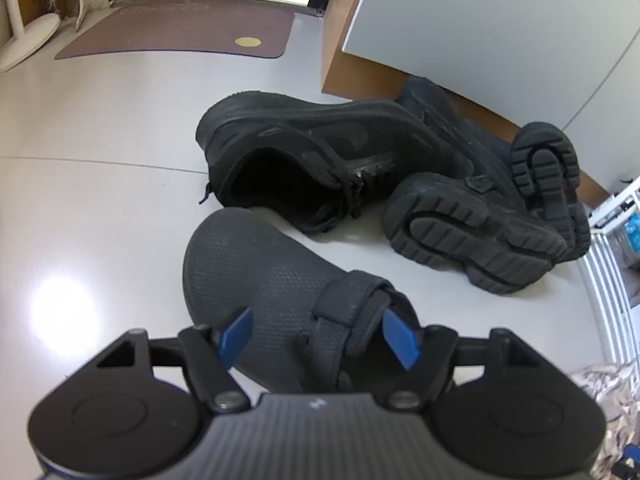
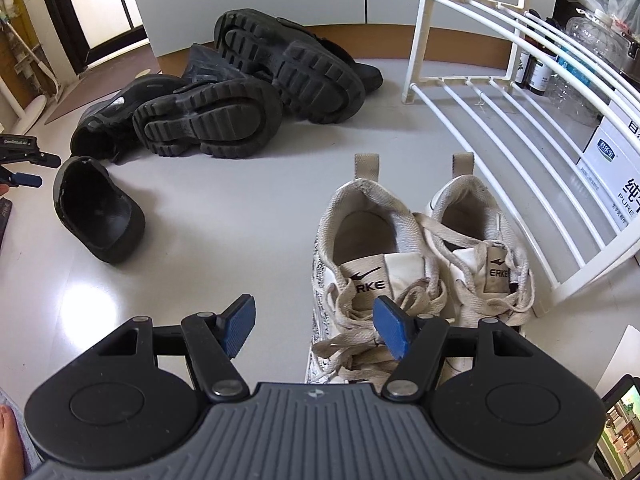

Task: Organize scattered shoes
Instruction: 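Close the left gripper on the black clog's strap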

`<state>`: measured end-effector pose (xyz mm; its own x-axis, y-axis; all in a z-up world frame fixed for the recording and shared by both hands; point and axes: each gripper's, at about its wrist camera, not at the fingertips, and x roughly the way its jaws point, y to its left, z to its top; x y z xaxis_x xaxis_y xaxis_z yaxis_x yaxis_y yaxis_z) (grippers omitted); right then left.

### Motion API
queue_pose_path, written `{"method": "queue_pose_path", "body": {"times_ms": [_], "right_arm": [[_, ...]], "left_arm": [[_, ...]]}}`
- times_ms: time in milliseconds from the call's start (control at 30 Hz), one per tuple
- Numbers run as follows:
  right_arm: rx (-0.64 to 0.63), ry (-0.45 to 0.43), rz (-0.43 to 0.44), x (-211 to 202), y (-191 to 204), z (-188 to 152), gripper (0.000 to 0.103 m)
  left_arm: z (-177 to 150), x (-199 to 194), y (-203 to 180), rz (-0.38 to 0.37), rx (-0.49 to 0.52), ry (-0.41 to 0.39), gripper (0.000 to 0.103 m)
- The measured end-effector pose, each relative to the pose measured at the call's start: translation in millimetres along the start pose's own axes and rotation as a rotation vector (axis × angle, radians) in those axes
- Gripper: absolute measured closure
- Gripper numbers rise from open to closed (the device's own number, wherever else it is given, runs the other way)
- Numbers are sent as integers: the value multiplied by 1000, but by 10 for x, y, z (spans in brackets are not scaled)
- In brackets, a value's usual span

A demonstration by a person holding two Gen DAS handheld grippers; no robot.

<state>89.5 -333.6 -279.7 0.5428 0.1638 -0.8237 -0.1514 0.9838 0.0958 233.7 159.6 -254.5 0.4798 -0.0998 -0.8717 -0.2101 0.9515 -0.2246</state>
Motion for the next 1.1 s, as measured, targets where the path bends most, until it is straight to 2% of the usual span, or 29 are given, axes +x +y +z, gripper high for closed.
{"method": "queue_pose_path", "body": {"times_ms": [433,700,867,1000,1033,1100], "right_arm": [[4,24,16,33,-2,-56,33],[-6,32,18,51,4,-69,33],[-13,37,21,70,38,-65,33],[-15,42,24,84,60,-70,33],[-15,43,25,86,62,-71,33],[-17,45,25,91,75,-73,33]], "left_arm": [[82,167,-88,42,51,-18,25],[131,127,-167,1,62,-28,25],[87,216,-172,6,68,-24,26],[8,321,-174,-5,93,3,32],[-5,326,-175,-9,97,3,39],[-21,315,-188,-10,109,-2,42]]}}
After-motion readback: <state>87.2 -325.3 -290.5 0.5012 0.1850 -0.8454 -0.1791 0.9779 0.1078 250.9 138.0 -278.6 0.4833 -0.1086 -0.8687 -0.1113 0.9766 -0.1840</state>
